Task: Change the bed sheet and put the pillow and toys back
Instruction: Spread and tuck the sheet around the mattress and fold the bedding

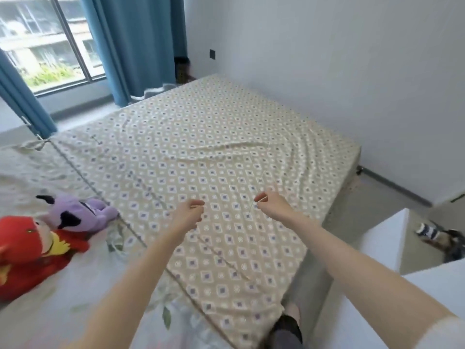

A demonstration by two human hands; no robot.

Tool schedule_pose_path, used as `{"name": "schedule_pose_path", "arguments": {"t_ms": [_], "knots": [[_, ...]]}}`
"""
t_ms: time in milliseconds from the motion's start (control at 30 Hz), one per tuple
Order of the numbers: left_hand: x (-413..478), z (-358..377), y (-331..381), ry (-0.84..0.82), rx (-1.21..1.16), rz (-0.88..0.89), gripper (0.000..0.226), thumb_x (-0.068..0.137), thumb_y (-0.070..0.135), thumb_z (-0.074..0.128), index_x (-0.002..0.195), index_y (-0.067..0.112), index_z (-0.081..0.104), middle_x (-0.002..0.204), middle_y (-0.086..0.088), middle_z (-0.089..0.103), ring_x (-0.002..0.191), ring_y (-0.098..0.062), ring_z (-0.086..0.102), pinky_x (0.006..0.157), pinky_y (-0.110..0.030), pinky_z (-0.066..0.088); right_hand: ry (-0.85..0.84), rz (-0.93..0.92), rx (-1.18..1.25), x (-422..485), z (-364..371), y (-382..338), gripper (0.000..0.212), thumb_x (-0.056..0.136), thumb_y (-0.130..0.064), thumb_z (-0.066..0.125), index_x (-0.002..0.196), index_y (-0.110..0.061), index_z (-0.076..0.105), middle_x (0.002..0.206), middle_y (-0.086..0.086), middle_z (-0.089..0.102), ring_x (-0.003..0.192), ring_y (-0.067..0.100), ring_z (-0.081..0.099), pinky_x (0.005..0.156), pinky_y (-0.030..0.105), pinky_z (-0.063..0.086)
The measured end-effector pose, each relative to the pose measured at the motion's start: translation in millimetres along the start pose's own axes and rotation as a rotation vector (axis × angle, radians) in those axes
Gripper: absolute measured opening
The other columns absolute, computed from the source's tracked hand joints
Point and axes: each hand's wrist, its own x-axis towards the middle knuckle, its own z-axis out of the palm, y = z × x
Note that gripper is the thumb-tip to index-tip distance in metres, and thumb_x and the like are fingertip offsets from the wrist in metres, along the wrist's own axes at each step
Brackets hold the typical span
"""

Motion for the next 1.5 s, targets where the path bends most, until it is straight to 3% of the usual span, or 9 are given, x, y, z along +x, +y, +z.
{"name": "schedule_pose_path", "arguments": {"t_ms": [167, 400, 567, 733, 833, 900, 1033, 1233, 1500], "knots": [[34, 27, -15, 0.013, 0.145, -0.009, 0.035, 0.093, 0.012, 0.046, 0.127, 0.017, 0.054, 0.116, -0.001, 0.057, 0.097, -0.018, 0.056, 0.082, -0.03, 0.043, -0.142, 0.014, -0.175, 46, -2, 21, 0.026, 0.092, -0.014, 0.042, 0.115, -0.015, 0.053, 0.108, 0.001, 0.055, 0.102, 0.02, 0.055, 0.086, 0.035, 0.048], [118, 107, -26, 0.031, 0.342, -0.124, 0.041, 0.093, 0.012, 0.045, 0.134, 0.019, 0.049, 0.131, -0.005, 0.054, 0.1, -0.021, 0.057, 0.078, -0.029, 0.048, -0.305, -0.011, -0.396, 152, -14, 87, 0.043, 0.088, -0.007, 0.041, 0.13, -0.014, 0.047, 0.122, 0.005, 0.06, 0.111, 0.023, 0.055, 0.094, 0.039, 0.048], [185, 162, -36, 0.042, 0.455, -0.178, 0.044, 0.094, 0.015, 0.046, 0.138, 0.019, 0.044, 0.137, -0.005, 0.05, 0.097, -0.019, 0.056, 0.077, -0.026, 0.042, -0.355, -0.009, -0.452, 221, -12, 139, 0.043, 0.088, -0.009, 0.042, 0.131, -0.016, 0.047, 0.119, 0.009, 0.057, 0.114, 0.029, 0.052, 0.095, 0.042, 0.046], [249, 205, -58, 0.027, 0.497, -0.225, 0.049, 0.094, 0.016, 0.051, 0.141, 0.019, 0.04, 0.138, -0.005, 0.049, 0.115, -0.021, 0.054, 0.086, -0.029, 0.045, -0.356, -0.038, -0.498, 279, 2, 180, 0.041, 0.087, -0.008, 0.042, 0.128, -0.014, 0.048, 0.128, 0.005, 0.048, 0.119, 0.028, 0.046, 0.087, 0.041, 0.05], [289, 224, -74, 0.017, 0.526, -0.229, 0.05, 0.093, 0.015, 0.052, 0.141, 0.021, 0.04, 0.137, -0.004, 0.05, 0.109, -0.019, 0.056, 0.081, -0.027, 0.045, -0.355, -0.075, -0.555, 320, 17, 200, 0.041, 0.089, -0.006, 0.039, 0.128, -0.014, 0.047, 0.13, 0.007, 0.049, 0.12, 0.029, 0.046, 0.089, 0.035, 0.046], [311, 234, -87, -0.003, 0.568, -0.243, 0.052, 0.092, 0.012, 0.051, 0.142, 0.021, 0.039, 0.138, -0.005, 0.048, 0.113, -0.021, 0.055, 0.088, -0.031, 0.047, -0.383, -0.089, -0.581, 343, 30, 211, 0.043, 0.089, -0.005, 0.04, 0.13, -0.015, 0.045, 0.131, 0.007, 0.05, 0.119, 0.029, 0.047, 0.094, 0.037, 0.044], [341, 244, -118, -0.084, 0.965, -0.233, 0.059, 0.087, 0.006, 0.057, 0.14, 0.018, 0.035, 0.138, -0.007, 0.037, 0.125, -0.027, 0.04, 0.094, -0.035, 0.045, -0.448, -0.175, -0.669, 375, 57, 231, 0.046, 0.086, -0.005, 0.049, 0.131, -0.012, 0.042, 0.133, 0.007, 0.045, 0.121, 0.028, 0.042, 0.091, 0.035, 0.043], [357, 249, -156, -0.029, 1.349, -0.039, 0.048, 0.081, 0.002, 0.051, 0.125, 0.014, 0.037, 0.125, -0.005, 0.041, 0.111, -0.024, 0.042, 0.079, -0.025, 0.033, -0.324, -0.308, -0.806, 388, 88, 260, 0.057, 0.082, -0.003, 0.066, 0.131, -0.014, 0.04, 0.133, 0.002, 0.04, 0.121, 0.021, 0.039, 0.096, 0.03, 0.039], [372, 244, -166, -0.095, 1.508, -0.004, 0.038, 0.084, -0.008, 0.043, 0.113, 0.012, 0.055, 0.119, -0.007, 0.051, 0.113, -0.027, 0.047, 0.09, -0.031, 0.038, -0.357, -0.419, -0.888, 398, 92, 267, 0.019, 0.093, -0.005, 0.051, 0.11, -0.012, 0.057, 0.119, 0.004, 0.051, 0.115, 0.021, 0.044, 0.091, 0.03, 0.035]]}}
